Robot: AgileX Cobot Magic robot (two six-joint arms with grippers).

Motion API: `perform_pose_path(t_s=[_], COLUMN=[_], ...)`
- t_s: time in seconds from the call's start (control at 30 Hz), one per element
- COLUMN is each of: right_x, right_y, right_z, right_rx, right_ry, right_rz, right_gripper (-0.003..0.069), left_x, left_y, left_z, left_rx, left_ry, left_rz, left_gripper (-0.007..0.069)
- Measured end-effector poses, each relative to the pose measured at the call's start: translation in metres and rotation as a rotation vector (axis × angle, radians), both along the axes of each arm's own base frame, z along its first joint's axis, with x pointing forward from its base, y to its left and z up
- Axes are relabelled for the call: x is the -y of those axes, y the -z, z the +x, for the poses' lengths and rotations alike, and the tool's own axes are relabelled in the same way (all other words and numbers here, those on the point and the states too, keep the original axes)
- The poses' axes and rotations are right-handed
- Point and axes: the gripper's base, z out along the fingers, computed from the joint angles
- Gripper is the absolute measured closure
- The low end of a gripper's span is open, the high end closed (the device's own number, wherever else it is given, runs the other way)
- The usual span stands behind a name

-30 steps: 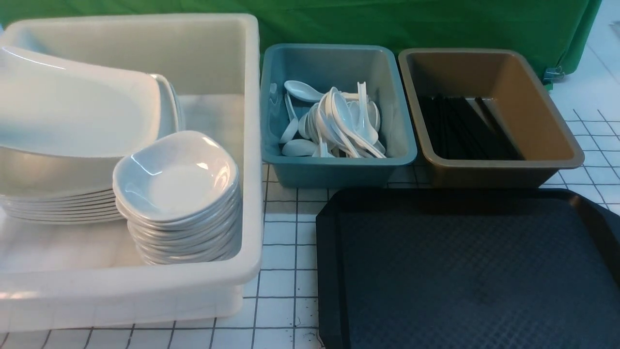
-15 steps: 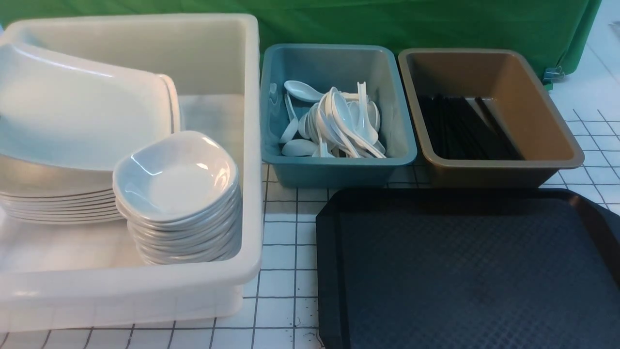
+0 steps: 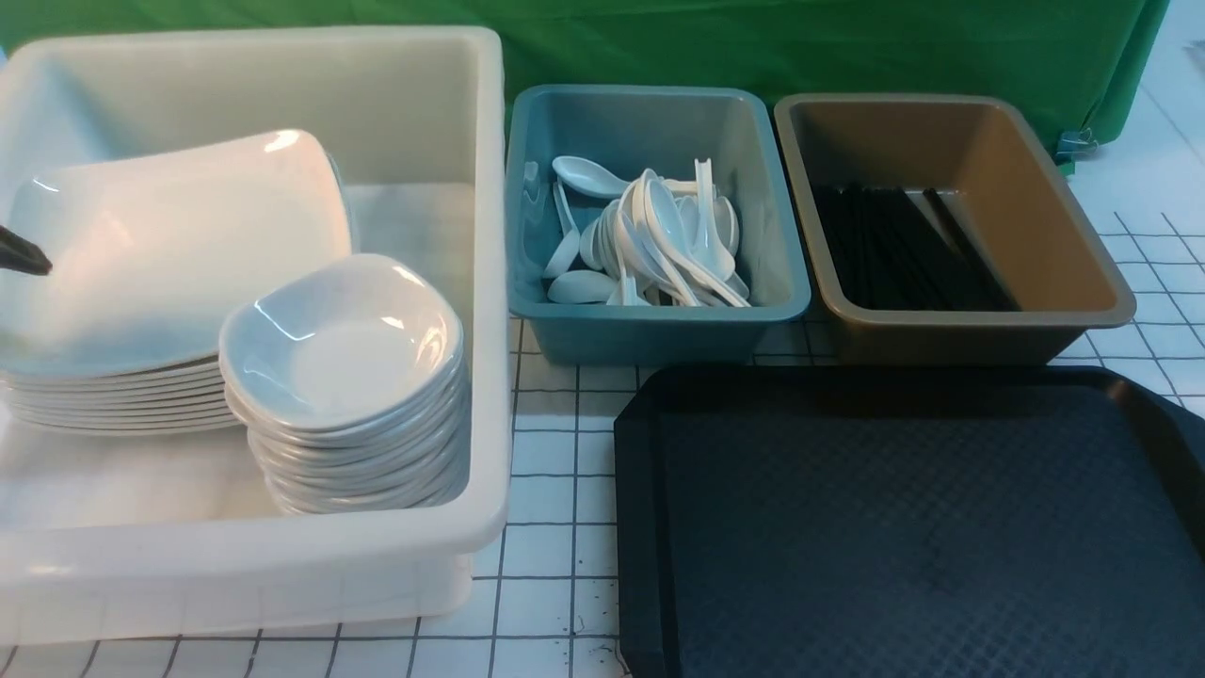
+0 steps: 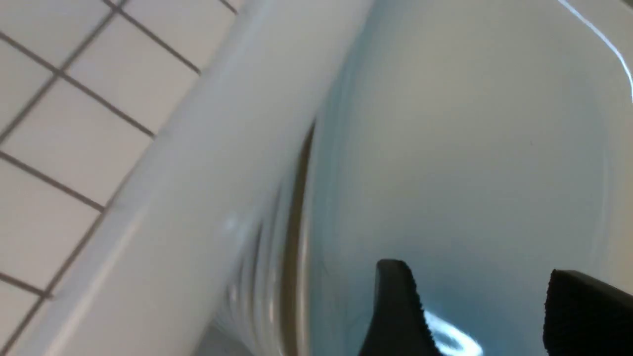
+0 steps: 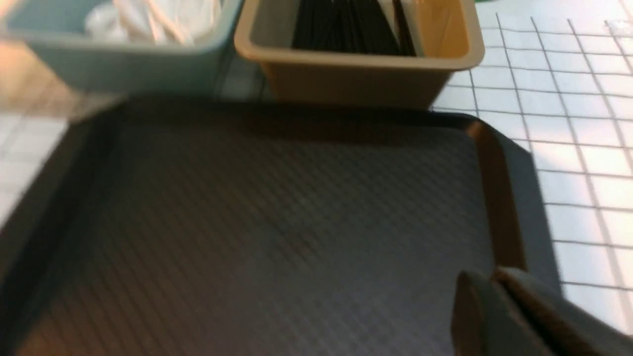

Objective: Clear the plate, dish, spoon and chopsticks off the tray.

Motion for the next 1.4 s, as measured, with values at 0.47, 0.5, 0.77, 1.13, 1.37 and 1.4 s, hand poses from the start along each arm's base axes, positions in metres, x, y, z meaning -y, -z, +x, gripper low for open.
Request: perform_pose_path(t_s=[0.47, 0.5, 0.77, 1.13, 1.37, 1.4], right_x=[0.005, 0.006, 0.012, -0.002, -0.003, -0.003], right_y=[-0.018, -0.018, -0.027, -0.002, -0.002, -0.002], right_z=[-0.021, -0.022, -0.056, -0.020, -0.015, -0.015], right_rx=[-0.166, -0.167, 0.155, 0.489, 0.568, 0.572], right_ry=[-0.027, -0.027, -0.024, -0.070, -0.067, -0.067], right_rz=[-0.100, -0.100, -0.045, 0.093, 0.110, 0.110], right_gripper=[0.0656, 0.0656, 0.0656, 0.0656, 0.0650, 0.0650], left_x=[0.039, 0.044, 0.135, 0.169, 0.169, 0.169], left_y=[-0.052, -0.053, -0.073, -0.117, -0.118, -0.118], left_z=[-0.017, -0.017, -0.016, -0.044, -0.045, -0.045], left_rx=[-0.064, -0.063, -0.007, 0.187, 0.188, 0.189], left_ry=[0.287, 0.301, 0.604, 0.674, 0.675, 0.675], left_rz=[0.018, 0.022, 0.220, 0.332, 0.337, 0.337], left_gripper=[0.0632, 0.0632, 0.0636, 0.0628, 0.0628, 0.0628])
